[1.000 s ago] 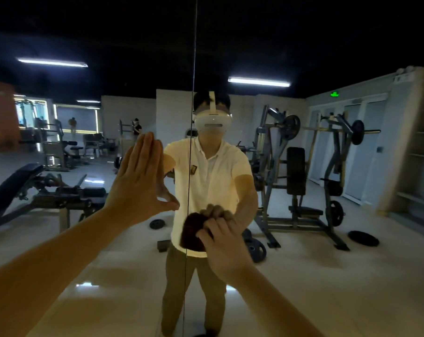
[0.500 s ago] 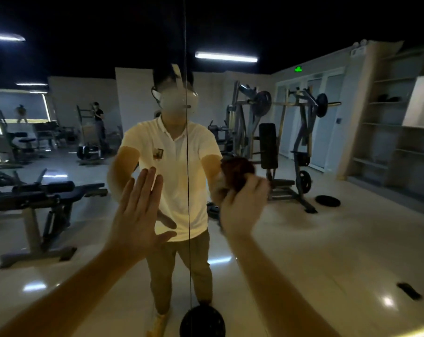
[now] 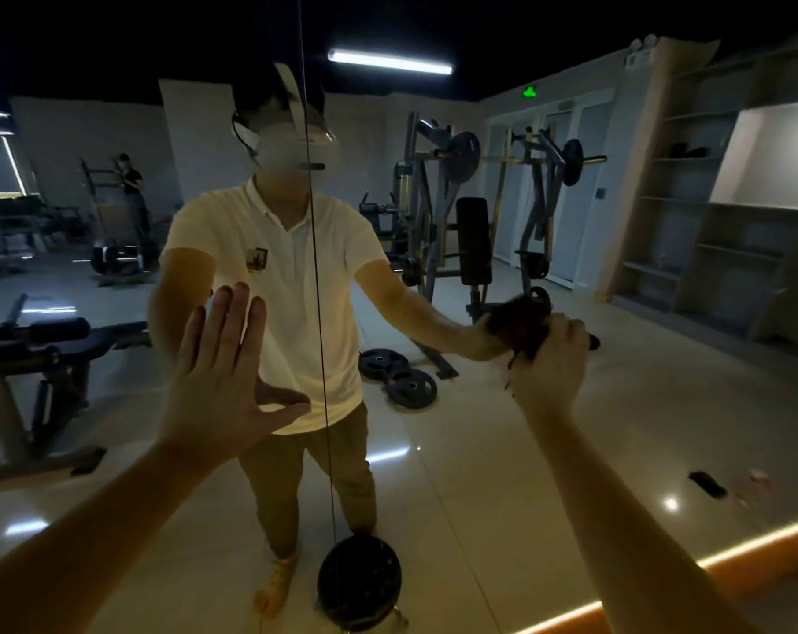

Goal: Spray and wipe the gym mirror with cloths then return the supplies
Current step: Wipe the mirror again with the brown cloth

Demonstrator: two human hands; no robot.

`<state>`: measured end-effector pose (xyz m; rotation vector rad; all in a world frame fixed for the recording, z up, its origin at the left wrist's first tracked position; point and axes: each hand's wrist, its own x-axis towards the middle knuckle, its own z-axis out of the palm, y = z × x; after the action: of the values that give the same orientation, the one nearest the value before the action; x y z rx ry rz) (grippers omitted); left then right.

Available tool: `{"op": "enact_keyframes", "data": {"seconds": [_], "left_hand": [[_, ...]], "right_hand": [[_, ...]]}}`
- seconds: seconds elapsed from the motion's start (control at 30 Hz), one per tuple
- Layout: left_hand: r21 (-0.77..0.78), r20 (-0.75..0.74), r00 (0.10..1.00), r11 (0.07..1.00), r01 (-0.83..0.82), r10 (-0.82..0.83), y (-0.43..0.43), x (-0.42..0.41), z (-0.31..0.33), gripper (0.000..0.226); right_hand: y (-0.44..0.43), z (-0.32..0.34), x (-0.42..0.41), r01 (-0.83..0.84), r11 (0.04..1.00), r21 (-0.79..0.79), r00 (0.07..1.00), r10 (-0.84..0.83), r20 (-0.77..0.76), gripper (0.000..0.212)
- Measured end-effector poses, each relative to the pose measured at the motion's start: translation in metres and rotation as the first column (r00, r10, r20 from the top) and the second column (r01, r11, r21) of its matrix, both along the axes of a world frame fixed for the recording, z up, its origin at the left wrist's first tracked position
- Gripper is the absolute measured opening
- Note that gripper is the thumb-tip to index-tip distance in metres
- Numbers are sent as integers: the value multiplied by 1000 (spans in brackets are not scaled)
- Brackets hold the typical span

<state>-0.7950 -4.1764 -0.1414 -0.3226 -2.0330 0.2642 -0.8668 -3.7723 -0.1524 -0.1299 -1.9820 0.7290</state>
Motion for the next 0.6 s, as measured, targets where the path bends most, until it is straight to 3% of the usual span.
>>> {"op": "enact_keyframes", "data": {"seconds": [0.1,0.23,0.3,0.37,0.47,0.53,0.6], "left_hand": [[8,-2,1000,1000,7,-7,2,0,0,128],[10,-13,1000,1000,9,-9,2,-2,-1,128],[-6,-24,1000,1000,6,-6,2,-2,-1,128],[-23,-27,1000,1000,0,0,1,-1,0,128],[-23,-22,1000,1000,4,-5,0,-1,0,129],[-24,-34,999,1000,-4,3,-1,-2,-1,128],[-29,-52,999,1000,-12,10,-2,-4,-2,128]], "right_hand": [[-25,-6,-2,128,928,-351,990,-97,103,46],[-122,-30,29,39,911,-411,999,-40,7,42],[-166,-46,52,-100,942,-321,995,92,-40,38],[-198,-69,69,-271,955,-119,962,269,-34,28],[-195,-90,75,-462,837,293,882,468,56,38],[-159,-93,66,-429,743,514,882,466,63,22],[-114,-90,55,-350,770,534,919,392,38,18]]}}
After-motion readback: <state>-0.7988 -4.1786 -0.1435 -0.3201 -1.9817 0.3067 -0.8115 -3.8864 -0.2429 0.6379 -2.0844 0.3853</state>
